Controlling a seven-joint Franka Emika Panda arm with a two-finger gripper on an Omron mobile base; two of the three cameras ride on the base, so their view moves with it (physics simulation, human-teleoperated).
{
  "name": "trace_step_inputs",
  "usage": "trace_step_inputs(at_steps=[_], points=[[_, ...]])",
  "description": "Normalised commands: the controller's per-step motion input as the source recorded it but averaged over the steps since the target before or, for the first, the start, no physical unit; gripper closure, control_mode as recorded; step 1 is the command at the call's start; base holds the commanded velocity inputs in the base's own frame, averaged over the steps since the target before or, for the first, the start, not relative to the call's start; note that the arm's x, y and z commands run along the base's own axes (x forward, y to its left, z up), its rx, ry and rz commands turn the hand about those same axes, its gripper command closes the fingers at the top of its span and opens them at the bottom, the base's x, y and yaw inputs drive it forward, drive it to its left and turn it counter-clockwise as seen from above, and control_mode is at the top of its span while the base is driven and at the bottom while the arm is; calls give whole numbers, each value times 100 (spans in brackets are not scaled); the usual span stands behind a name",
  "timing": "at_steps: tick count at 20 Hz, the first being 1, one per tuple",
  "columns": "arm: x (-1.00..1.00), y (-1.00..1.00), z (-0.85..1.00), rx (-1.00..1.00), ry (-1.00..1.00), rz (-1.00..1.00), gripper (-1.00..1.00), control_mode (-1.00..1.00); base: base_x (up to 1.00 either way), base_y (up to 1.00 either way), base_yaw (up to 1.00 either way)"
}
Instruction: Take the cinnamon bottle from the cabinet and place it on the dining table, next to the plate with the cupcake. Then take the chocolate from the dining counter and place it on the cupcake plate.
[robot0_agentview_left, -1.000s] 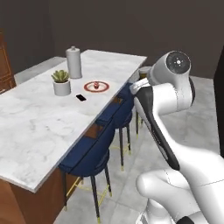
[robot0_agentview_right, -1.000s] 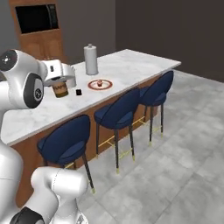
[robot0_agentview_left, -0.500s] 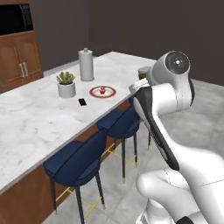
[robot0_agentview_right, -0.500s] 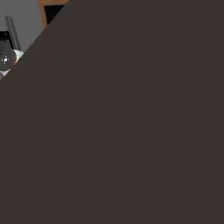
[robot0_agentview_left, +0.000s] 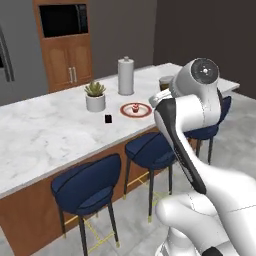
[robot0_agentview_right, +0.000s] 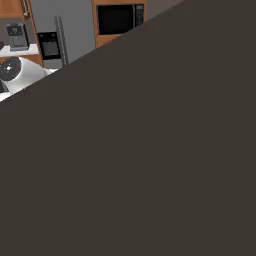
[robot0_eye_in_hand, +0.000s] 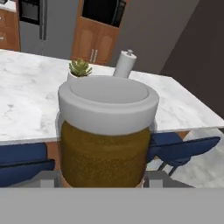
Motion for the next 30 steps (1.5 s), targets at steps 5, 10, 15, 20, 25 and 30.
trace_step_inputs(at_steps=[5,10,15,20,25,30], points=[[0,0,0,0,0,0,100,100,18,-69,50],[0,0,0,0,0,0,100,100,28,-91,39],[0,0,0,0,0,0,100,100,40,-100,29],[0,0,0,0,0,0,100,100,67,-95,17],[0,0,0,0,0,0,100,100,87,-32,19],[0,0,0,0,0,0,100,100,65,-19,24]])
